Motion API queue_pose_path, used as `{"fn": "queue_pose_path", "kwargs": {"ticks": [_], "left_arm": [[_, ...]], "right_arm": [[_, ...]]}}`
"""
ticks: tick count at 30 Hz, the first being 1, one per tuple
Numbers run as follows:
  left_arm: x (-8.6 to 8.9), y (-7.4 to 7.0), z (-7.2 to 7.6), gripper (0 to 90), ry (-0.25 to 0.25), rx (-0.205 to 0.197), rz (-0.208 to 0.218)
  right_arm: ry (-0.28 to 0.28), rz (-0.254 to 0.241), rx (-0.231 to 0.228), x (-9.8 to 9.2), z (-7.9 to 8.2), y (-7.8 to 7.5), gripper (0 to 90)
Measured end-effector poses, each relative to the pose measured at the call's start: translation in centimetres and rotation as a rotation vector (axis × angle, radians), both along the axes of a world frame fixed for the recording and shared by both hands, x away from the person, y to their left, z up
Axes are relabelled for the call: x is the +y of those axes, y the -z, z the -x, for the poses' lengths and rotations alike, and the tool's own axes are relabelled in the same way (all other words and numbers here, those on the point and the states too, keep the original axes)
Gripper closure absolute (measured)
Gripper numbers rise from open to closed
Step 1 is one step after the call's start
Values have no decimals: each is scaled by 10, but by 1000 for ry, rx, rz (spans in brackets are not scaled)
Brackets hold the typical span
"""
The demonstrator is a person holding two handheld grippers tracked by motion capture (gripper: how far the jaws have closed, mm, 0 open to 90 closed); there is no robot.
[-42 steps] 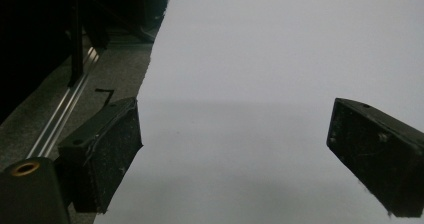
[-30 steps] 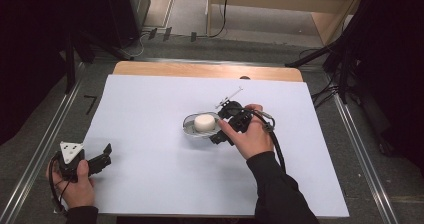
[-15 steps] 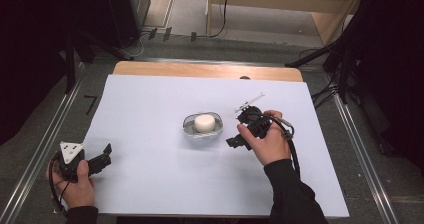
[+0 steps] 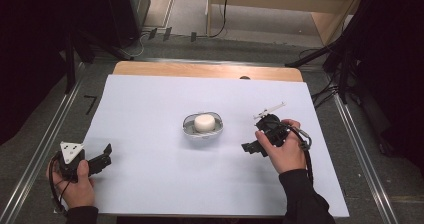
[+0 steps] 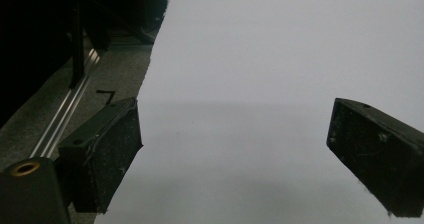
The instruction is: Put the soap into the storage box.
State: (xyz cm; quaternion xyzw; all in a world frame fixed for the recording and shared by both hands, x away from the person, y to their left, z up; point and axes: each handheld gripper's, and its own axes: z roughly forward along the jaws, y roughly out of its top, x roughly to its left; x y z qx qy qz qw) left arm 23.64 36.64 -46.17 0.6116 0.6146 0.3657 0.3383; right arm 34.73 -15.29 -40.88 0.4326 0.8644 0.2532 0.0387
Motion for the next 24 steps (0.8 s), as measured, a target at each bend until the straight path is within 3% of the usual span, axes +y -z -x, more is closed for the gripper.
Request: {"fn": "queue_pose_path", "kwargs": {"ticks": [24], "left_arm": [[-1,0,0,81,1,-4,-2]], "right_arm": [[124,-18,-37,-75,23,19,36]]}}
